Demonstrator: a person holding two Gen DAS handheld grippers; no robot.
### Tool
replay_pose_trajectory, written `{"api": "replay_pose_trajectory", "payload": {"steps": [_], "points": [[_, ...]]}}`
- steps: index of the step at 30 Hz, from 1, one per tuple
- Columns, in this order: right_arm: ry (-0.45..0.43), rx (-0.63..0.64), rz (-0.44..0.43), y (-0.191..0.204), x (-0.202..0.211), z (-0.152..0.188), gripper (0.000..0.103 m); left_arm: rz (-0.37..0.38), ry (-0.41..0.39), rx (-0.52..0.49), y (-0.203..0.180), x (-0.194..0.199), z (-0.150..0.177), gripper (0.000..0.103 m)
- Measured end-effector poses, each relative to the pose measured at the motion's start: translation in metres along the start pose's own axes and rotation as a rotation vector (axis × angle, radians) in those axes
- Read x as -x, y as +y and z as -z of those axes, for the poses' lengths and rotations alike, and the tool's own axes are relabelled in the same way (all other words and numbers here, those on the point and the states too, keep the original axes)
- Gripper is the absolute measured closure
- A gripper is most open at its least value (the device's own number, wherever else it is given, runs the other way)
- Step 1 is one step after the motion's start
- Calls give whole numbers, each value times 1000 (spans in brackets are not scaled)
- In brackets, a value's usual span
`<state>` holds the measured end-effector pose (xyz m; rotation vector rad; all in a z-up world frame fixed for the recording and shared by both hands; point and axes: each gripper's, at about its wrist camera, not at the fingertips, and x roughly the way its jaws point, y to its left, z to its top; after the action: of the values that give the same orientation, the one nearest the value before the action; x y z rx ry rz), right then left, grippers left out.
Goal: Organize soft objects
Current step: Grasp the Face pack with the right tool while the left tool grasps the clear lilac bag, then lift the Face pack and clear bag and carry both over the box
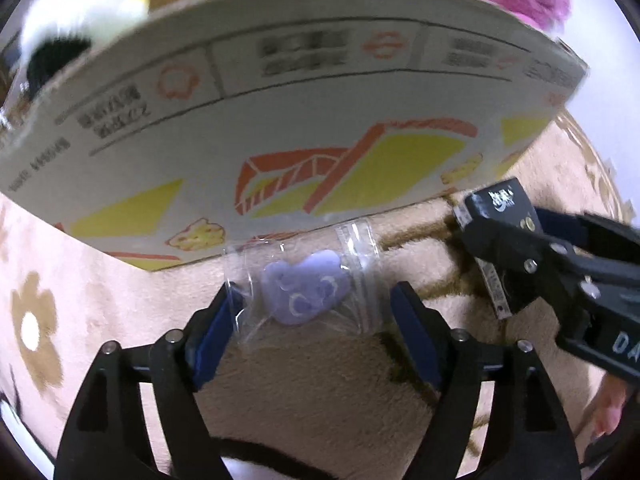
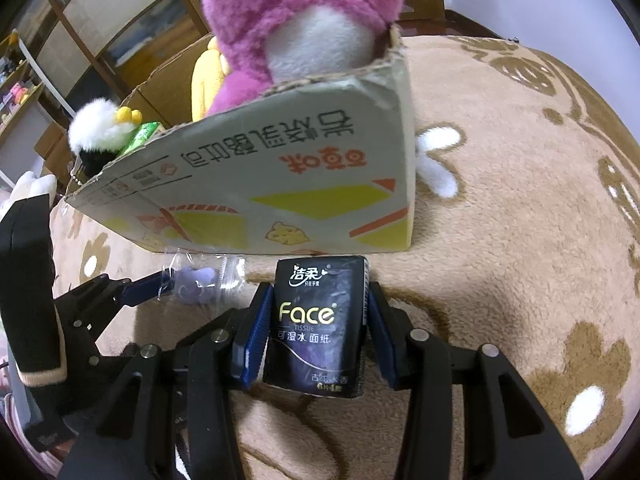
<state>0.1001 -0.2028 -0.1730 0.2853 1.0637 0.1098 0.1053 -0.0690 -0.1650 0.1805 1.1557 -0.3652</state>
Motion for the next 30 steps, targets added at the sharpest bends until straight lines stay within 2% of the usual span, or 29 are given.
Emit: {"api": "replay_pose_trajectory", "payload": {"steps": [6, 11, 21, 30], "points": [[6, -4, -10, -7, 0, -3, 54, -25, -6, -12, 1, -11, -5, 23], [4, 0, -9, -4, -1, -2, 54, 2, 3, -6, 1, -11, -7, 30], [-43, 21, -11, 4, 20, 2, 54, -9, -25, -18, 5, 6, 19, 32], [-152, 50, -38, 12, 63, 6, 54, -27, -159, -54, -4, 46, 32, 32]]}}
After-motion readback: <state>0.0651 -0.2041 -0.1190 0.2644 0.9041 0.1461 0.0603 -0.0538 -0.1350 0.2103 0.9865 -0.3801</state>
